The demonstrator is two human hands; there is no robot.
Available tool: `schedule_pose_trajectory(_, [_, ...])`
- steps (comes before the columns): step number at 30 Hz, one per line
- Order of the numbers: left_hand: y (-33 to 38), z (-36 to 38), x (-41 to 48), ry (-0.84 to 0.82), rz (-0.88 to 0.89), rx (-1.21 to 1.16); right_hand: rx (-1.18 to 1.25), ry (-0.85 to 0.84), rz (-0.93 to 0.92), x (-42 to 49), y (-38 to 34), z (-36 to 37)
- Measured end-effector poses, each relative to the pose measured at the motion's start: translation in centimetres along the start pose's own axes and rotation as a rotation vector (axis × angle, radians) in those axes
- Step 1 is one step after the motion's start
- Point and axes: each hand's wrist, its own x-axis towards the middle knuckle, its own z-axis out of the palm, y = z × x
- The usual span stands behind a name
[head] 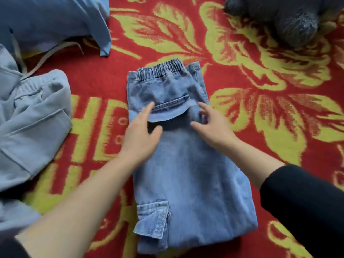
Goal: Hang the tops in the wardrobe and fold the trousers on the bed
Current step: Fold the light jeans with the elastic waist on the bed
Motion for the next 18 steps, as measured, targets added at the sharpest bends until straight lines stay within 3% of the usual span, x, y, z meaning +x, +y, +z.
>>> schedule_pose_trajectory(7, [-0.5, 4.6, -13.0, 0.002, 0.328, 0.338, -0.284, 0.013, -0.387, -12.3, 6.4, 0.3])
schedule_pose_trajectory(10, [-1.5, 6.3, -17.0, -0.054, 0.441, 0.553, -0.442, -0.115, -0.522, -17.1, 9.7, 0.5])
schedule_pose_trajectory(15, [-2.8, 7.7, -19.2, -0.205, 0.342, 0.718, -0.734, -0.385, -0.557, -19.3, 12.6, 1.1])
schedule_pose_trajectory(18, [-3.4, 8.2, -19.1, -0.285, 0.312, 0.753, -0.831, -0.405, -0.543, -18.1, 12.9, 1.0])
